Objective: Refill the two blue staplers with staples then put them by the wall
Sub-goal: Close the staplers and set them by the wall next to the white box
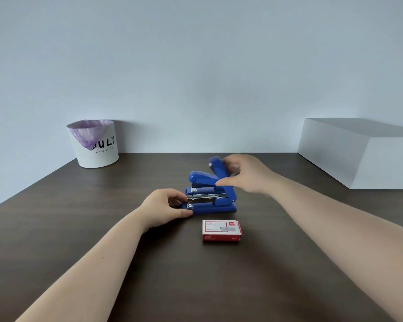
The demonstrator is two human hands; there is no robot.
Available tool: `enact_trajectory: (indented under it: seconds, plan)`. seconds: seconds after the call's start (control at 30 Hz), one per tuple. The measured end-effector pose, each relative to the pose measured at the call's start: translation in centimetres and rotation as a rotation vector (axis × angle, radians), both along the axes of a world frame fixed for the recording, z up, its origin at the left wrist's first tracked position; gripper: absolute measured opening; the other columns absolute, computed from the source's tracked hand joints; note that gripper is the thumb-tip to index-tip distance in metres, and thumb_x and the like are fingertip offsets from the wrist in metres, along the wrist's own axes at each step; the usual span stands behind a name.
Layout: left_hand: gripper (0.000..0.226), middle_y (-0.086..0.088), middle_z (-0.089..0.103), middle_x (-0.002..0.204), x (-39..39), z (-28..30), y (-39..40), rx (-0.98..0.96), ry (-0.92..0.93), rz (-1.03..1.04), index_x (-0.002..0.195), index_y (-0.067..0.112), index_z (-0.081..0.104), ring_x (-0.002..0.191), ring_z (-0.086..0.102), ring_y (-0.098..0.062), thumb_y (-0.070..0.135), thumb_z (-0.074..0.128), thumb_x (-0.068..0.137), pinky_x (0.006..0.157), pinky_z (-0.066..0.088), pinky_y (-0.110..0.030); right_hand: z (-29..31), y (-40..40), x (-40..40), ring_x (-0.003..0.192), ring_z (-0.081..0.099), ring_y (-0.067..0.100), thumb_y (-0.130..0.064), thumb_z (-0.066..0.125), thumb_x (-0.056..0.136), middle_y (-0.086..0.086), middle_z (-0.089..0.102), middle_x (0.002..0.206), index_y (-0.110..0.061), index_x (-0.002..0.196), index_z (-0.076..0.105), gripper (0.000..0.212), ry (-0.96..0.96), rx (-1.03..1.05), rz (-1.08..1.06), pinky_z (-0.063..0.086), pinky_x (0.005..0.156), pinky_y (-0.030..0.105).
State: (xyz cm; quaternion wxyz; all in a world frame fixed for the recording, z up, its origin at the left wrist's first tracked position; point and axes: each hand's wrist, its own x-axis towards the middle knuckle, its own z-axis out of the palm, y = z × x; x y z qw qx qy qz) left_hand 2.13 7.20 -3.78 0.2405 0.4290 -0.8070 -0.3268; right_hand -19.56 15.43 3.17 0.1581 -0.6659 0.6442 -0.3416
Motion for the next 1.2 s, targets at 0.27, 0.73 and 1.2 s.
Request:
enact_trajectory:
  seconds: [0.27,0.73,1.2]
  plan:
    - [0.030,0.005,0.073,0.088,0.0,0.1,0.0,0.004,0.038,0.042,0.083,0.027,0.067,0.086,0.068,-0.013,0.032,0.085,0.059,0.089,0.055,-0.034,-1.6,-1.3,2.6,0.108,0.062,0.016,-0.024,0.073,0.078,0.002,0.068,0.119,-0.014,0.120,0.063,0.044,0.310,0.155,0.075,0.046,0.097,0.029]
    - [0.022,0.008,0.057,0.060,-0.2,0.0,1.6,-0.215,0.141,0.176,0.067,0.015,0.062,0.058,0.050,-0.008,0.032,0.068,0.080,0.056,0.037,-0.018,-2.1,-2.6,-2.9,0.107,0.059,0.020,-0.031,0.058,0.090,0.004,0.064,0.120,-0.018,0.125,0.055,0.038,0.241,0.131,-0.220,0.046,0.097,0.035]
    - [0.020,-0.002,0.070,0.079,-1.5,0.4,1.7,-0.072,0.194,0.153,0.094,0.028,0.051,0.077,0.066,-0.020,0.039,0.063,0.083,0.079,0.055,-0.037,-4.6,-4.1,-3.9,0.098,0.059,0.023,-0.028,0.062,0.086,0.005,0.065,0.112,-0.015,0.114,0.060,0.031,0.294,0.136,-0.211,0.048,0.087,0.033]
